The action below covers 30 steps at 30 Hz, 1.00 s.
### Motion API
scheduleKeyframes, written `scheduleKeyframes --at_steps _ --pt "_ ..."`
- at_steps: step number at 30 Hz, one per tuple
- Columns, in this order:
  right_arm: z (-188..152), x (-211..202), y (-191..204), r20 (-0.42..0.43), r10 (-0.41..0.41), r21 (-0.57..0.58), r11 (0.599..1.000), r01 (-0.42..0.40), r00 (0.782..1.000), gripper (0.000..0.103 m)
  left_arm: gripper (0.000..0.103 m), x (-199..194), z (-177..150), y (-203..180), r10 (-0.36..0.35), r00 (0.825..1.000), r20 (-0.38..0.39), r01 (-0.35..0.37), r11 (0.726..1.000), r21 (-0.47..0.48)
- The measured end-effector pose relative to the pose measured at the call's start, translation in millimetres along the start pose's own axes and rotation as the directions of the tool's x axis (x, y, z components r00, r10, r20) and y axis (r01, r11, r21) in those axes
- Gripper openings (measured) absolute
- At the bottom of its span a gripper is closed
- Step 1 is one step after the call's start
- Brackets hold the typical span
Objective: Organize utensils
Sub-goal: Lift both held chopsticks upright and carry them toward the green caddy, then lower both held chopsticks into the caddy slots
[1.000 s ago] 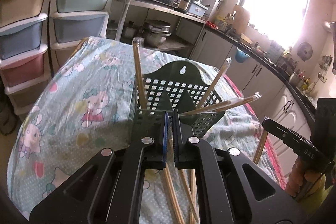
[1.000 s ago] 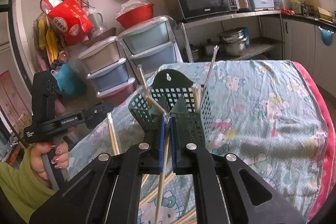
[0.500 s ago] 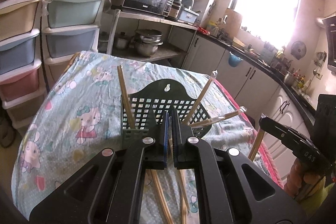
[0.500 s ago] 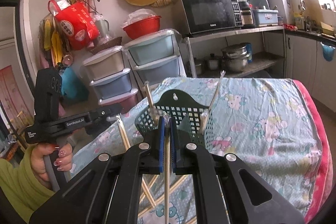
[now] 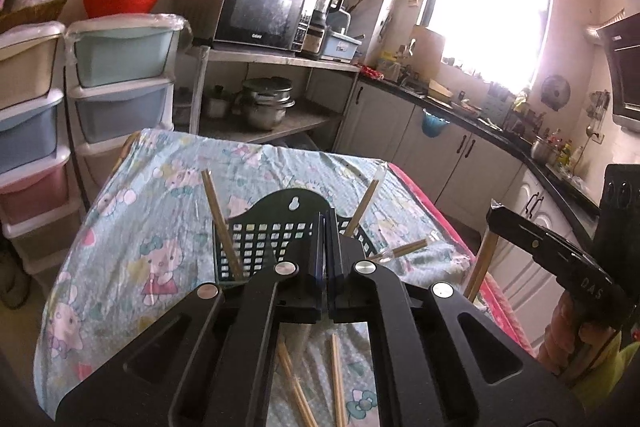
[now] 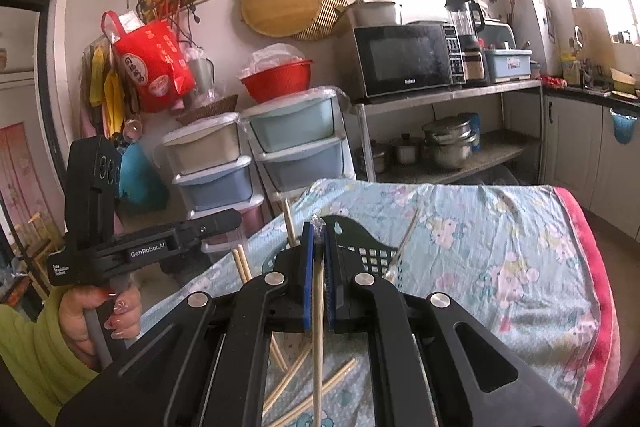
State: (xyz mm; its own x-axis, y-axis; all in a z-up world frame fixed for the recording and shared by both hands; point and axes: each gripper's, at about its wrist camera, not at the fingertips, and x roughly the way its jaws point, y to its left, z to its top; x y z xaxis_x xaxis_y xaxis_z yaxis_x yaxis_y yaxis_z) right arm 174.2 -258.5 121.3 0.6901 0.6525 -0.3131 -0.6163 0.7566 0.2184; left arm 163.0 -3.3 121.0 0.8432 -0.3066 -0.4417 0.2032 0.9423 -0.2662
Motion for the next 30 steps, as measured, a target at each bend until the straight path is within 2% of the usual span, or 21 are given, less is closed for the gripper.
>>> scheduleKeyframes --at_steps 11,21,30 --pt "30 -12 5 0.090 -0.006 -0.033 0.999 0.009 0.996 0.005 0.000 -19 32 -7 -0.003 0.996 0.086 -0.001 0.999 0.045" --pt "64 -25 8 0.196 -0.004 -0.058 0.998 0.016 0.981 0.005 0.000 -40 70 -10 0.012 0.980 0.201 -0.026 0.998 0.063" --pt "93 -23 12 0.258 -0.004 -0.091 0.995 0.028 0.966 0.005 0.000 -46 95 -16 0.012 0.966 0.257 -0.034 0.996 0.081"
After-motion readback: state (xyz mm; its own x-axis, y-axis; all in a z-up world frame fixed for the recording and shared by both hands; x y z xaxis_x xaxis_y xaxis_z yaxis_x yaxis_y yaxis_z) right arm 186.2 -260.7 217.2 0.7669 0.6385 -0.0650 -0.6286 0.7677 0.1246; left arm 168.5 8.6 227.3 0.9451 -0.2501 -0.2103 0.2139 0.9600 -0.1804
